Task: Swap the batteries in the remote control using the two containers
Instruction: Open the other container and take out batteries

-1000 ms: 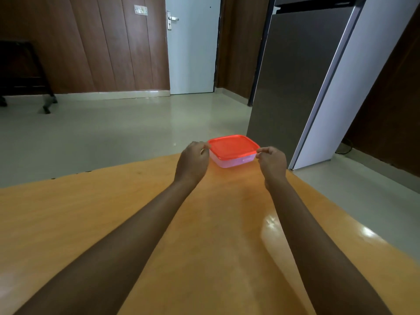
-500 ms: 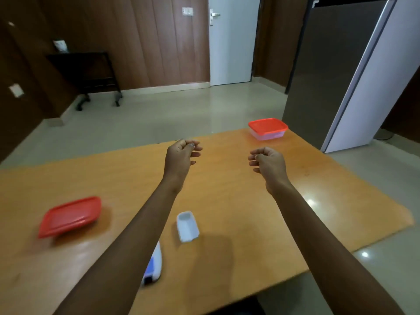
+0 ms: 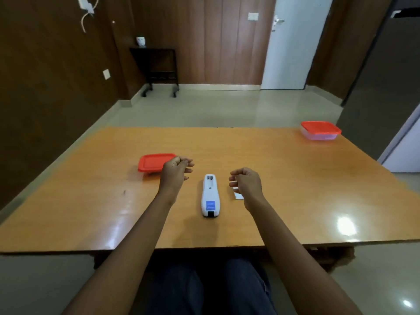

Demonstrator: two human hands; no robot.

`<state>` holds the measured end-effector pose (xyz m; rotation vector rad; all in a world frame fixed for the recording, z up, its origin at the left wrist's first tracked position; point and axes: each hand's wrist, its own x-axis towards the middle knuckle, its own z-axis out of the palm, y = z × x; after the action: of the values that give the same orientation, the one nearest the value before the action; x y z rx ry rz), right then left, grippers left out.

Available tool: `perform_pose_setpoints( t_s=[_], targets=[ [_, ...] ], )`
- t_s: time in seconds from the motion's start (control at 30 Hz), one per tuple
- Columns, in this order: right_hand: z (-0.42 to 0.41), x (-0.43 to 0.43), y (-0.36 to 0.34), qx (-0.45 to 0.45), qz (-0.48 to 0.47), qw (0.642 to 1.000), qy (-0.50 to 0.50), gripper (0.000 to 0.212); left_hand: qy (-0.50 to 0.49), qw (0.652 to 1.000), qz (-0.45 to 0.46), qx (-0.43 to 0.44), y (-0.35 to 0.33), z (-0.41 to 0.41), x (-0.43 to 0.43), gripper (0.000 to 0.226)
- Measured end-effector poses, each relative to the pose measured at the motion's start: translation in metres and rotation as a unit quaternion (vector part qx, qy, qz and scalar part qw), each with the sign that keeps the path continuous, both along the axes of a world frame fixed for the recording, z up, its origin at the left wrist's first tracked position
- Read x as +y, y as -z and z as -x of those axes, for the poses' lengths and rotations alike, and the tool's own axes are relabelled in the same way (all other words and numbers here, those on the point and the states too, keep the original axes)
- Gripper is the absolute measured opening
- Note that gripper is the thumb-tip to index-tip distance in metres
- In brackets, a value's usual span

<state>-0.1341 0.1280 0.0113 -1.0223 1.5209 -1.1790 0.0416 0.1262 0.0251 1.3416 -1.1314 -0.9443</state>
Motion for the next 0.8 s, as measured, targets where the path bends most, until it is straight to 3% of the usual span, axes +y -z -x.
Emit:
perform_pose_setpoints(
  t_s=[0.27, 0.57, 0.67, 0.73, 0.8],
  targets=[
    [-0.070, -0.025, 0.028, -0.017, -0.028, 0.996, -0.081, 0.030, -0.115, 0.993, -0.025, -0.022, 0.024, -0.071, -0.007, 0.020],
    [-0.136, -0.071, 0.049, 0.018, -0.055, 0.989, -0.134, 0.029, -0.194, 0.971, -0.082, -0.116, 0.053, -0.117, -0.052, 0.021],
    [-0.149, -0.088, 0.055, 0.200, 0.038, 0.963, -0.174, 0.027, -0.189, 0.966, -0.124, -0.125, 0.056, -0.126, -0.066, 0.039],
    [-0.158, -0.102, 0.055, 0.350, 0.126, 0.900, -0.227, 0.039, -0.173, 0.972, -0.145, -0.065, 0.057, -0.130, -0.073, 0.054],
    [-0.169, -0.116, 0.051, 0.444, 0.147, 0.832, -0.299, 0.049, -0.154, 0.977, -0.148, 0.009, 0.056, -0.130, -0.075, 0.063]
  ],
)
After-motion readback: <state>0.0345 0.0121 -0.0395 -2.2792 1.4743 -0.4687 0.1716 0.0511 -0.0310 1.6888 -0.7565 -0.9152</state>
